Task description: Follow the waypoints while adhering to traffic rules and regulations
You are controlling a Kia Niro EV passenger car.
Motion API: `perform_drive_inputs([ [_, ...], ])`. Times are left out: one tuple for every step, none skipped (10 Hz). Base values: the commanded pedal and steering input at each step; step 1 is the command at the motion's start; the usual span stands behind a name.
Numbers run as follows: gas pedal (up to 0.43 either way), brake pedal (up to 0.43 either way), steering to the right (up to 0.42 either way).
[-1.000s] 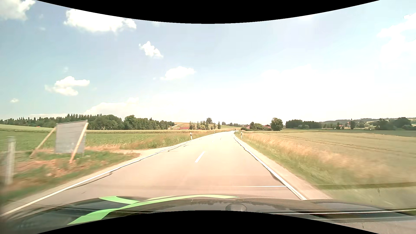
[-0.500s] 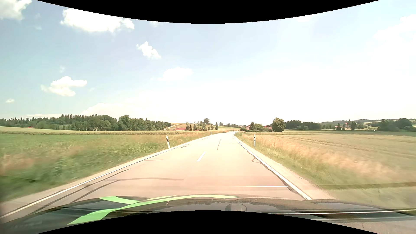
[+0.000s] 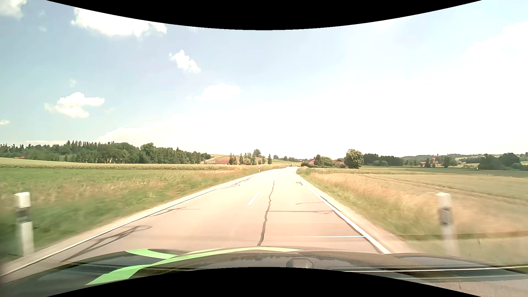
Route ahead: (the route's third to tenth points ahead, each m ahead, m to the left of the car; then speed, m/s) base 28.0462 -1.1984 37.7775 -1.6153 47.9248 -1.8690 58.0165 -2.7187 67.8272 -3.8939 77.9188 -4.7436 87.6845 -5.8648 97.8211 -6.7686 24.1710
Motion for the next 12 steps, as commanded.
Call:
perform_drive_inputs([
  [0.390,0.000,0.004],
  [0.378,0.000,0.004],
  [0.358,0.000,0.004],
  [0.350,0.000,0.005],
  [0.339,0.000,0.005],
  [0.311,0.000,0.005],
  [0.299,0.000,0.005],
  [0.299,0.000,0.006],
  [0.299,0.000,0.005],
  [0.299,0.000,0.006],
  [0.299,0.000,0.005],
  [0.299,0.000,0.005],
])
